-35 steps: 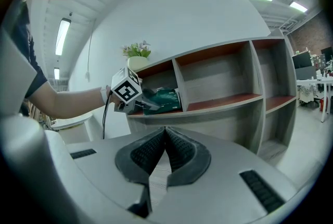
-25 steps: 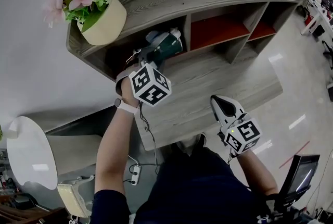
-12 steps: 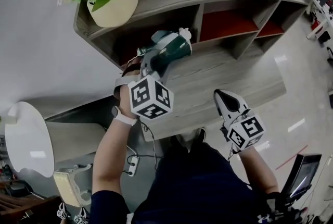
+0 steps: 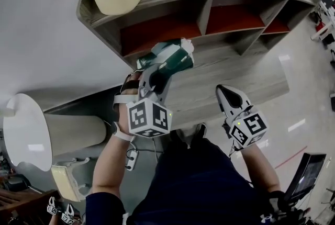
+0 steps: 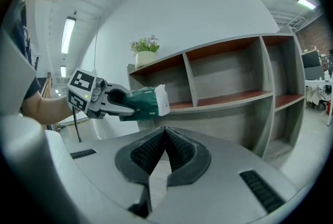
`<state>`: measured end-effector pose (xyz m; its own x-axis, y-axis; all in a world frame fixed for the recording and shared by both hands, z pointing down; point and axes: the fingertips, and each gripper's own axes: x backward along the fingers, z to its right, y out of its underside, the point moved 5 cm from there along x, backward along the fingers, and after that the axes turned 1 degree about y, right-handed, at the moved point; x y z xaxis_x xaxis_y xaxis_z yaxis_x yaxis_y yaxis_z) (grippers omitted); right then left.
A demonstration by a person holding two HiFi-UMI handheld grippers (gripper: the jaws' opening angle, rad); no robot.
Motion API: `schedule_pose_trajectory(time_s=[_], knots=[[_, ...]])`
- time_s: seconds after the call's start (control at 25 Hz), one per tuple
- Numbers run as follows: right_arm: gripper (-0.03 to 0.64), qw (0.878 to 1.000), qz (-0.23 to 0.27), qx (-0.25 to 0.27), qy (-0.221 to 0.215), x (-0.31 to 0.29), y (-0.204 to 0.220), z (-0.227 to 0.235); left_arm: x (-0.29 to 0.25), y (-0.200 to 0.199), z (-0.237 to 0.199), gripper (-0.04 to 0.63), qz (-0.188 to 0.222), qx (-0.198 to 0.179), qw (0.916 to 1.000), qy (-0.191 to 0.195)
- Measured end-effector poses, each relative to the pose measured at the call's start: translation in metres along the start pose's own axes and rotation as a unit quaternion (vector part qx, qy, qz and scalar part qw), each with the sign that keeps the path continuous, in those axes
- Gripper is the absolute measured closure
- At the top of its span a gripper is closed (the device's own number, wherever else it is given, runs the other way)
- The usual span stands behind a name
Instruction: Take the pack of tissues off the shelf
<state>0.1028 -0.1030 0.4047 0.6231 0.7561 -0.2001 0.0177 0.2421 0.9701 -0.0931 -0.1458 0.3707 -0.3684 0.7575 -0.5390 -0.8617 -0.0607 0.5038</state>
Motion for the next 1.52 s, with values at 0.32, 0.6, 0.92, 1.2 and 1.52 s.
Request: schedule_pose_trajectory(time_s=[0.32, 0.6, 0.92, 1.2, 1.52], knots=[[0.612, 1.0, -0.004, 0.0, 0.0, -0.001, 0.001, 0.001, -0.001, 0.025, 0.039, 0.454, -0.023, -0.009, 0.9997, 0.007], [0.612, 1.0, -0.011, -0.001, 0.004, -0.002, 0.003, 0.003, -0.012, 0.049, 0.07, 0.454, -0.036, -0.016, 0.9991, 0.018], [0.614, 1.0, -0.019, 0.006, 0.009, -0.002, 0.005, 0.006, -0.038, 0.081, 0.109, 0.454, -0.053, -0.01, 0.9976, 0.044], [0.613, 1.0, -0.023, 0.0, 0.012, -0.003, 0.009, 0.008, -0.064, 0.103, 0.127, 0.454, -0.057, 0.013, 0.9964, 0.062], [0.612, 1.0, -0.027, -0.006, 0.014, -0.004, 0.012, 0.007, -0.094, 0.117, 0.142, 0.454, -0.056, 0.001, 0.9963, 0.065]])
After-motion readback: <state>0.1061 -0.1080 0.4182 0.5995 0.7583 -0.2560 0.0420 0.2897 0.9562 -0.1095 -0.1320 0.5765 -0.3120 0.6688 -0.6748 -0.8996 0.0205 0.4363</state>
